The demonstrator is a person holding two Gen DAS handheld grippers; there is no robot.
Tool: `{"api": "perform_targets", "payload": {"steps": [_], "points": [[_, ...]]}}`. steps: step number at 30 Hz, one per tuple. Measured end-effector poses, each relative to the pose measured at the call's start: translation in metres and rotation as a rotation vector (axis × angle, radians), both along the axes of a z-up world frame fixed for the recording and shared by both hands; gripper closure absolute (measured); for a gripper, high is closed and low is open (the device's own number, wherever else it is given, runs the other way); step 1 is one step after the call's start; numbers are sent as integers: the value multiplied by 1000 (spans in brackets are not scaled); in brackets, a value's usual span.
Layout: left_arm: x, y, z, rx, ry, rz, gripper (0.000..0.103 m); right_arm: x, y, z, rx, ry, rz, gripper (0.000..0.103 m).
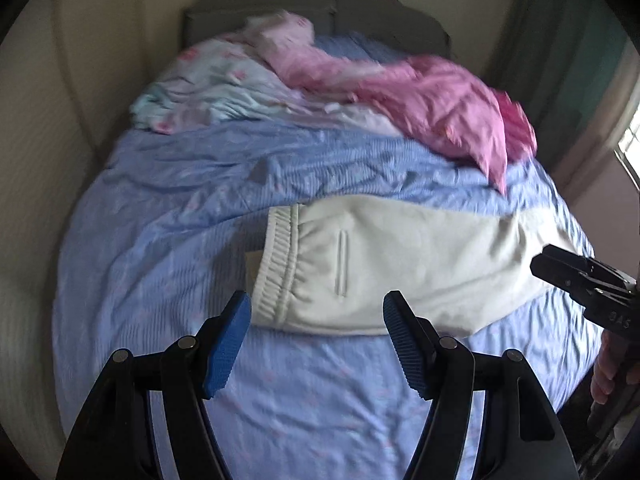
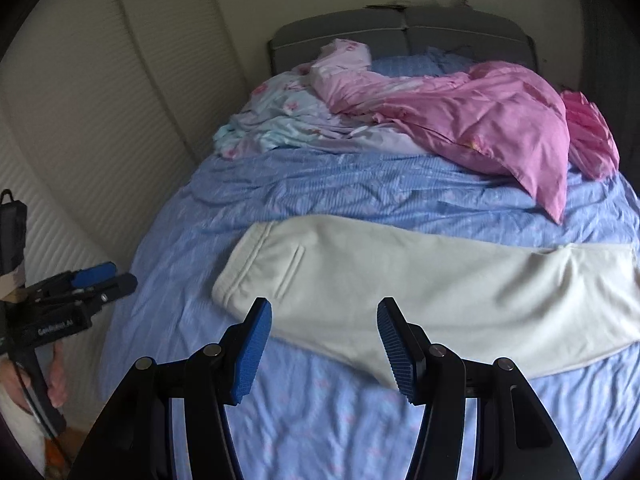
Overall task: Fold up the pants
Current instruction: 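Move both open tools toward the waistband end of the cream trousers, then close the left gripper on the trouser waistband and lift it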
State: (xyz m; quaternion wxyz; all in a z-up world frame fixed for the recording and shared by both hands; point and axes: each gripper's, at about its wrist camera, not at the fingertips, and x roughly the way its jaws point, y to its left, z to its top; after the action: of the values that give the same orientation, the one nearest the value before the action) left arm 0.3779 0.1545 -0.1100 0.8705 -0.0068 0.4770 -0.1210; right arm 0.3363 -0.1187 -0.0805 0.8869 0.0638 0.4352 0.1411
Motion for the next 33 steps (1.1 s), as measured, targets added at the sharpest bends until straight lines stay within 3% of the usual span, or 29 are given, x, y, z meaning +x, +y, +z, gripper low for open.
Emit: {"api": "perform_targets", "payload": {"steps": [4, 6, 13, 20, 28, 33], "points": [[54, 17, -35, -17, 50, -86, 36, 36, 47, -27, 12, 27, -52, 46], [84, 24, -59, -65, 98, -103, 37, 53, 67, -40, 2, 34, -63, 46], [166, 49, -135, -363, 261, -62, 47, 108, 111, -99, -14, 106, -81, 46], [192, 59, -185, -416, 372, -12, 56, 152, 111, -145, 52, 206, -197, 46], [202, 56, -219, -568, 487, -2, 59, 175, 120, -159, 64, 223, -226, 46], [203, 62, -236, -641, 518, 41, 56, 184, 125, -164, 59, 228, -209, 46]]}}
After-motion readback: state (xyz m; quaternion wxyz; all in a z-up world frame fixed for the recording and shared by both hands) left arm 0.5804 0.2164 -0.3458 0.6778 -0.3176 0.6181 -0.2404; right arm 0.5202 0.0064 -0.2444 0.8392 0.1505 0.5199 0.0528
